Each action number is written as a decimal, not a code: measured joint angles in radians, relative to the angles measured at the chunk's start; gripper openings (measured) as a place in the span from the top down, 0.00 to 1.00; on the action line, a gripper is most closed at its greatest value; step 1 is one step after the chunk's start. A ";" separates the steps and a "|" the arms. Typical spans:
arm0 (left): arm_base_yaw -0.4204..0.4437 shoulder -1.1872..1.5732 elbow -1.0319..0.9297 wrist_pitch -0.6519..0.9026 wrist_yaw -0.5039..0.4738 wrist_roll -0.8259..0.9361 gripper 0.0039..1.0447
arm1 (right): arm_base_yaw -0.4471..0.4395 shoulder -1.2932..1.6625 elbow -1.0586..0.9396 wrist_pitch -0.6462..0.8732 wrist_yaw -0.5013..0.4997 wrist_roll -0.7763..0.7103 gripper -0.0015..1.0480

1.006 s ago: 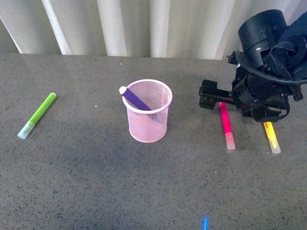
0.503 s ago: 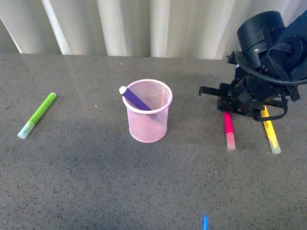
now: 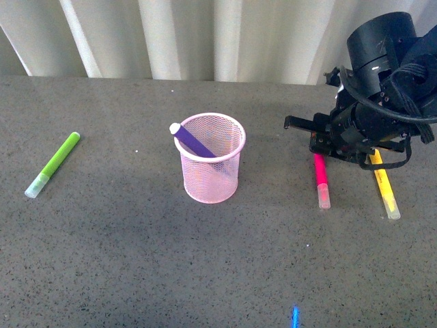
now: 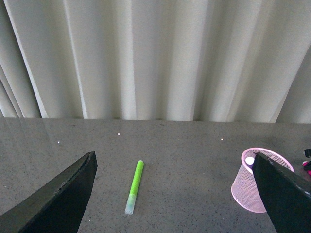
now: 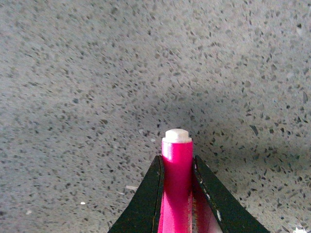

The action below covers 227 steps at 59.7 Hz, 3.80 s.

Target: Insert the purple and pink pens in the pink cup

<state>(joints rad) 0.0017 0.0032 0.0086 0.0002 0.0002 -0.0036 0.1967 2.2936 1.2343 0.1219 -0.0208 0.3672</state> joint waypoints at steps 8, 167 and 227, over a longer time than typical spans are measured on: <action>0.000 0.000 0.000 0.000 0.000 0.000 0.06 | -0.013 -0.077 -0.057 0.093 -0.047 0.002 0.89; 0.000 0.000 0.000 0.000 0.000 0.000 0.06 | 0.171 0.007 -0.170 1.113 -0.466 -0.037 0.09; 0.000 0.000 0.000 0.000 -0.001 0.000 0.06 | -0.348 -1.332 -0.873 0.480 -0.121 -0.313 0.45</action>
<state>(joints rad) 0.0017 0.0032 0.0086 0.0002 -0.0010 -0.0040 -0.1513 0.9615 0.3614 0.6018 -0.1413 0.0544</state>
